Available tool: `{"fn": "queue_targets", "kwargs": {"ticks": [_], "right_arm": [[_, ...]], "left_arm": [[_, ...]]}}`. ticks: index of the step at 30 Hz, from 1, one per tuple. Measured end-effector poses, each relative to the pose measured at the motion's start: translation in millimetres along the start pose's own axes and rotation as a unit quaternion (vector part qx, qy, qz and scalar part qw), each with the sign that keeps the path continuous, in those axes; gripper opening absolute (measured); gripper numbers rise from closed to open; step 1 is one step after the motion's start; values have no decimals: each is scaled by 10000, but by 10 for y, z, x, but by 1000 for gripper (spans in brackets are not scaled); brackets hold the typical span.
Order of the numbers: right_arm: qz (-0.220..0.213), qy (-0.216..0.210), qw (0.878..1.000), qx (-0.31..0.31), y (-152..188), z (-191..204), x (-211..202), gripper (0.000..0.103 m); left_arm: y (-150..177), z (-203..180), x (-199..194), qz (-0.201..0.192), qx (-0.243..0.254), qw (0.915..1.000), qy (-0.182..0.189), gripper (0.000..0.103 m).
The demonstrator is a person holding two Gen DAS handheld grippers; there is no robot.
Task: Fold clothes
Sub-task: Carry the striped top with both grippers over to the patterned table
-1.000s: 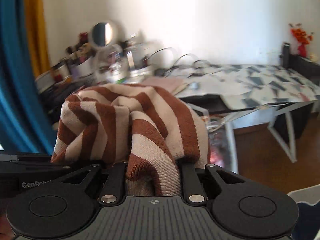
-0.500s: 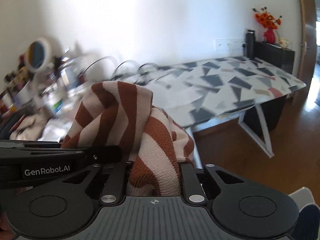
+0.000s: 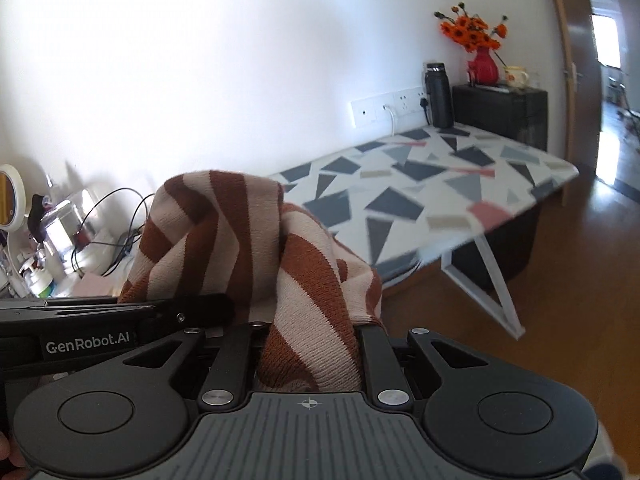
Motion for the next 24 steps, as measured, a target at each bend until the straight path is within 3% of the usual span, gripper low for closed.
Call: {"fn": "queue_targets", "kwargs": {"ticks": [4, 11, 17, 20, 24], "right_arm": [[-209, -229, 9995, 44, -497, -444, 61, 13], [-855, -335, 9954, -262, -1401, -710, 145, 13], [-1650, -353, 9846, -453, -2444, -606, 229, 13], [-2106, -486, 9753, -461, -2966, -545, 240, 13], [-2634, -518, 9610, -660, -3355, -431, 320, 13]], "left_arm": [[-307, -329, 360, -116, -160, 9998, -48, 23], [-1236, -328, 656, -539, -336, 9969, 470, 23], [-2232, -160, 749, -1016, -387, 9885, 1053, 23], [-2659, -117, 699, -1444, -91, 9836, 1079, 23], [-2992, -11, 711, -1755, 112, 9780, 1119, 23]]}}
Point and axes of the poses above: each gripper's, at about its wrist camera, not at the fingertips, and x roughly the way its jaws point, z to its left, y to its underside, the point moved 3 cm from there along x, roughly the way its jaws point, and after that the axes turned 3 degrees about z, right-handed, at the moved point
